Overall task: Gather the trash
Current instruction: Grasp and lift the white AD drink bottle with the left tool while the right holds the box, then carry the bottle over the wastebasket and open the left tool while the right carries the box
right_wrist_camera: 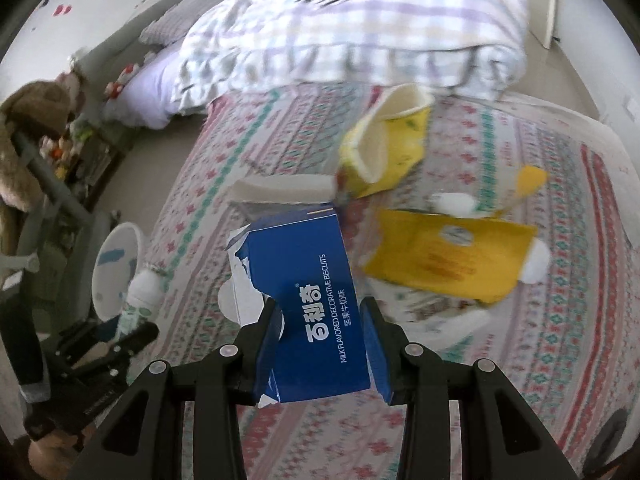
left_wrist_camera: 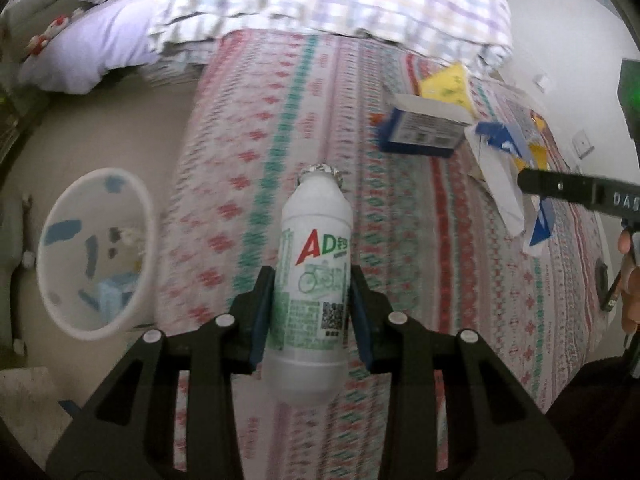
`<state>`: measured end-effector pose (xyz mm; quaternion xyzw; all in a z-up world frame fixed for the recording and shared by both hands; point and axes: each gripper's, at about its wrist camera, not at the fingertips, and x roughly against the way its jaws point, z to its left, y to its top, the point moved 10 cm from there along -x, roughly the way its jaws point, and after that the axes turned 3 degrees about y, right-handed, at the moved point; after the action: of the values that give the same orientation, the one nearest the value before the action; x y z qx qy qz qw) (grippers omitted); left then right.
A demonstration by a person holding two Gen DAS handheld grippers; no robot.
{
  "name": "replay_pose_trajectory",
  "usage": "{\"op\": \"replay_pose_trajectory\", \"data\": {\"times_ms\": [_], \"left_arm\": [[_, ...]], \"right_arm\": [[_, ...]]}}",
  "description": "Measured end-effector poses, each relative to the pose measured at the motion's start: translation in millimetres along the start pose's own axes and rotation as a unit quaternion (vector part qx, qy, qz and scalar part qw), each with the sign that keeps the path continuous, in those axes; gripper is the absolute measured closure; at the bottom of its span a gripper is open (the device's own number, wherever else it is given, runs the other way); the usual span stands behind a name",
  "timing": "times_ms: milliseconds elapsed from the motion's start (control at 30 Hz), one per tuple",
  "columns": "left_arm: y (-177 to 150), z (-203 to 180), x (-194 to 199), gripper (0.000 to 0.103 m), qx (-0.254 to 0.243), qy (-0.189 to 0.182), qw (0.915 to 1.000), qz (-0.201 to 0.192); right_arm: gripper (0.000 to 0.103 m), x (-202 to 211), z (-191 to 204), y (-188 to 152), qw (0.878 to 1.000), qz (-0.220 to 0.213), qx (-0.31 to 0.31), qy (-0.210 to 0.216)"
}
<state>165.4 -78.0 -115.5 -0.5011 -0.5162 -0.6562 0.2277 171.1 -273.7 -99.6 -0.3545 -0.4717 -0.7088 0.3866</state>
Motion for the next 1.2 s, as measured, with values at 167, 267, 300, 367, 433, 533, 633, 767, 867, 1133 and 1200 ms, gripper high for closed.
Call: {"op": "replay_pose_trajectory", "data": {"times_ms": [167,267,300,367,433,533,633,767,867,1133,1200], "left_arm": [[-2.6,37.9,7.9,0.065,0.041,0.007,0.9991,-0.005],[-4.9,60.4,12.0,0.065,0.071,0.01,0.9974,-0.007],[-4.8,67.8,13.2,0.065,0.081,0.011,0.9966,-0.009],[-5.1,85.4,15.2,0.065,0.101,0.017,0.9947,-0.013],[-5.6,99.4,15.1,0.065,0.113,0.023,0.9932,-0.015],[-6.4,120.8,13.2,0.065,0.129,0.04,0.9907,-0.019],[-5.0,142.2,10.6,0.065,0.15,0.051,0.987,-0.025],[-2.0,165.8,4.9,0.065,0.172,0.064,0.9824,-0.034],[0.8,175.9,-0.5,0.063,0.183,0.068,0.9801,-0.036],[-15.4,201.4,7.8,0.029,0.212,0.11,0.971,-0.02],[-21.1,209.4,12.0,0.025,0.231,0.106,0.9671,-0.019]], "right_arm": [[0.062,-14.0,33.5,1.1,1.0,0.006,0.016,0.01],[0.062,-21.0,55.5,3.5,1.0,0.006,0.021,0.02],[0.062,-22.6,60.6,4.1,0.999,0.006,0.023,0.022],[0.062,-27.9,75.5,5.9,0.999,0.007,0.029,0.03],[0.062,-33.1,91.2,7.2,0.999,0.006,0.038,0.035],[0.062,-40.6,115.1,8.9,0.998,0.005,0.051,0.045],[0.062,-50.0,139.1,8.4,0.997,0.008,0.06,0.057],[0.062,-61.5,163.2,8.0,0.995,0.012,0.064,0.07],[0.062,-70.1,180.3,9.9,0.995,0.012,0.065,0.081],[0.062,-94.3,195.0,5.1,0.994,0.033,0.066,0.082],[0.062,-101.0,197.1,1.9,0.993,0.048,0.055,0.092]]}}
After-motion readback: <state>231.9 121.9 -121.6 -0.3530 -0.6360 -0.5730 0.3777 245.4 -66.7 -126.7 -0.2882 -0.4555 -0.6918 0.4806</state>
